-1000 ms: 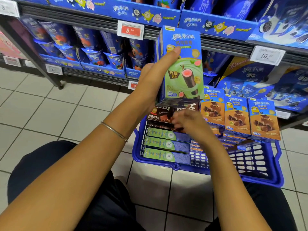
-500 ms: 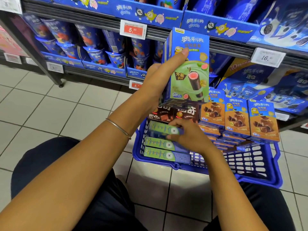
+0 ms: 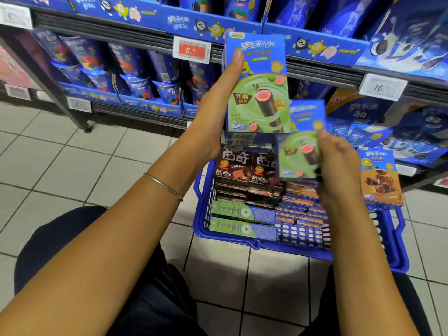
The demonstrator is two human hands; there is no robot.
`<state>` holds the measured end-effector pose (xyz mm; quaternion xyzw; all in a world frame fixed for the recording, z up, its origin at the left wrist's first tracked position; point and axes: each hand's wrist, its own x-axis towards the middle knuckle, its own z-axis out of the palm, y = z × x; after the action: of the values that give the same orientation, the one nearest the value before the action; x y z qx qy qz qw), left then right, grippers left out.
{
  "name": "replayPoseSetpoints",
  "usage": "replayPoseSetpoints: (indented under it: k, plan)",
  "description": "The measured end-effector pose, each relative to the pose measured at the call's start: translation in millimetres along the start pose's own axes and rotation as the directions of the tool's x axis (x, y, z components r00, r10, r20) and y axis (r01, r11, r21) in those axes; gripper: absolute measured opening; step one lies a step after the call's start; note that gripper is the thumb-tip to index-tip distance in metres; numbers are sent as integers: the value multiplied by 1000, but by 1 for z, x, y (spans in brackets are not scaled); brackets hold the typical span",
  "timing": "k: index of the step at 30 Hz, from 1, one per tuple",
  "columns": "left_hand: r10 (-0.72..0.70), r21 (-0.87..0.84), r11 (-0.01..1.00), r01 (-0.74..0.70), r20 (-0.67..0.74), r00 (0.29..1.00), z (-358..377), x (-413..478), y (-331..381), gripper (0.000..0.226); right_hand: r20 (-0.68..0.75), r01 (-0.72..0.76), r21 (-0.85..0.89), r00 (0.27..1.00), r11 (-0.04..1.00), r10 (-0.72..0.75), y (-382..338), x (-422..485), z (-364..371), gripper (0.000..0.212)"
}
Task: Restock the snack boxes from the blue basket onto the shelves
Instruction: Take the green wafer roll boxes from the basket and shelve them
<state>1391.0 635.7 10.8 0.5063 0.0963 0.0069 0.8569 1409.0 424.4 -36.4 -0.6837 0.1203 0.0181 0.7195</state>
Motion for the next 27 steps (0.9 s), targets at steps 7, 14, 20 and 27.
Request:
replayPoseSetpoints:
  k: [7,14,20,27]
  plan:
    - [-34,-35,999,34,-12,999,-3,1,-4,51,134,-76,366,991,928,29,-58,-6,17,29]
    - [-96,32,995,99,-84,992,-7,8,-10,65,263,-35,178,965,983,-14,-59,-16,54,29]
    - [-169,-8,985,170,-125,978,-2,6,2,79,345,-69,-5,936,998,67,-76,-17,84,27]
    - [-276,-47,961,273,-223,935,21,-30,89,88,366,-194,-125,903,973,226,-163,-47,102,23]
